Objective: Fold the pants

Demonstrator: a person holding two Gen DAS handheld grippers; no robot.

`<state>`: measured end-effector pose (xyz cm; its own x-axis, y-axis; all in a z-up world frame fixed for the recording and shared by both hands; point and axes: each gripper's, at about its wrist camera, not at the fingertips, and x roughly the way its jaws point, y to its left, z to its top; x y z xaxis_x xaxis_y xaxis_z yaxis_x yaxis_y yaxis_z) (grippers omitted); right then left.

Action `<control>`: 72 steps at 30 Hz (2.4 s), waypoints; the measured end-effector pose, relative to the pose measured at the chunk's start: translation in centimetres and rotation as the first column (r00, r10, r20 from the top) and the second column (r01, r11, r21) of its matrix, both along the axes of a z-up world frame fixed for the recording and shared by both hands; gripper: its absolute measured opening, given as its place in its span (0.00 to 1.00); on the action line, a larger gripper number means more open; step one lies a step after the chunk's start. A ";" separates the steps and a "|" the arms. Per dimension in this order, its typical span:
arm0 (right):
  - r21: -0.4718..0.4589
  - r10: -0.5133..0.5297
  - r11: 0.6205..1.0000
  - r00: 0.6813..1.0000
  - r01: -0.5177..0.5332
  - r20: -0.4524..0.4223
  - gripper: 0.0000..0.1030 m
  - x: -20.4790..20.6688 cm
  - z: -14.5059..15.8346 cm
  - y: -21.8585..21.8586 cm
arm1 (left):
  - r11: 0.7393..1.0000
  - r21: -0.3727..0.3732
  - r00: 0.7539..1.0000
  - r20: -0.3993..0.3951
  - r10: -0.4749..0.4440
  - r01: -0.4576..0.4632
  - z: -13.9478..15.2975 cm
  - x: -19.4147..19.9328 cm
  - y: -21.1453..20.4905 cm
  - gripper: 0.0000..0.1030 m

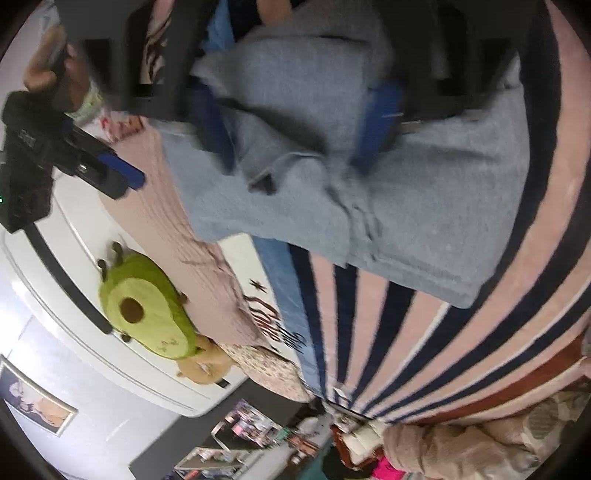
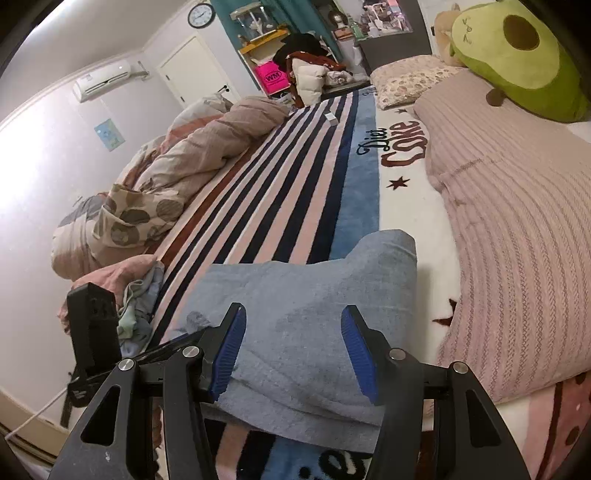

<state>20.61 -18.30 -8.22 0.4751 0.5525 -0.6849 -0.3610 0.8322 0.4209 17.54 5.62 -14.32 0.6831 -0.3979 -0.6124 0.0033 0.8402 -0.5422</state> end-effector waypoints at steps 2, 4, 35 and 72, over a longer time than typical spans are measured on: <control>0.000 -0.009 1.000 1.000 0.009 -0.009 0.49 0.1 -0.2 -0.3 | 1.000 0.014 1.000 -0.010 -0.022 0.022 -0.6 0.2 -0.2 0.19; 0.003 -0.019 1.000 1.000 0.019 -0.014 0.49 0.2 -0.3 -0.5 | 0.998 0.041 0.999 -0.002 -0.043 0.043 -0.7 -0.1 -0.7 0.15; -0.136 -0.046 0.990 0.984 0.022 -0.171 0.69 1.4 -6.1 0.6 | 0.951 0.285 0.992 0.014 0.123 -0.122 -0.6 -4.2 5.7 0.70; -0.160 0.023 0.985 0.964 -0.067 -0.265 0.59 -2.6 -5.8 0.1 | 0.997 0.052 0.998 -0.013 -0.058 0.058 0.1 -7.9 6.1 0.58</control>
<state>17.98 -18.24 -13.99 0.2448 0.4368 -0.8656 -0.2959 0.8838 0.3623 9.62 11.71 -14.25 0.6527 -0.4037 -0.6411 0.0470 0.8661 -0.4976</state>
